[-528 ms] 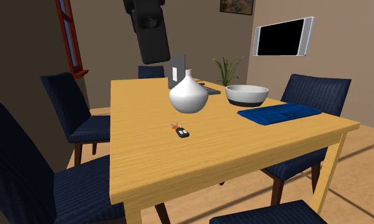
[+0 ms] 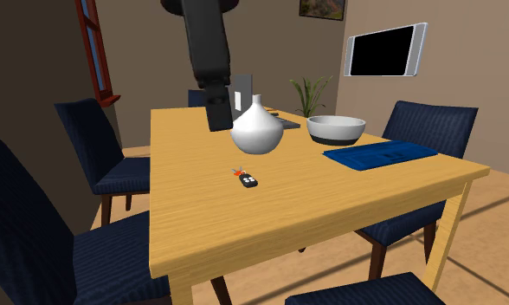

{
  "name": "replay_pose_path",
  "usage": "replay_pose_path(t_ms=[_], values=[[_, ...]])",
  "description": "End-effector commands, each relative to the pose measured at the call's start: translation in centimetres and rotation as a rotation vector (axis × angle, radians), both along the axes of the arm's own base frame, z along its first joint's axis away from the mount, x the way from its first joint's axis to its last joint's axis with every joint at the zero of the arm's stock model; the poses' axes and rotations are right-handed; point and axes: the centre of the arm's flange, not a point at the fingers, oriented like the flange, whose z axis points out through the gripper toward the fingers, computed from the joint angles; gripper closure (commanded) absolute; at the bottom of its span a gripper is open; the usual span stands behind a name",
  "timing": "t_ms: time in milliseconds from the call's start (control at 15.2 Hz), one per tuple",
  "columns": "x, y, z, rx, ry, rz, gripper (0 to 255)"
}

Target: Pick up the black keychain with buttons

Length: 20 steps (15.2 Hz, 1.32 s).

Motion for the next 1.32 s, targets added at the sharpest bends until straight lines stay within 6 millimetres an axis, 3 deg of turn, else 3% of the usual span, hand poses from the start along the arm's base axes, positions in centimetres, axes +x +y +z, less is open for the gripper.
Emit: replay_pose_path(t_ms=[0,1254], values=[[0.5,2.3,-1.1,0.005,0.011,-0.031,0],[8.3,22.8,-13.4,0.040,0.115,-0.301,0]])
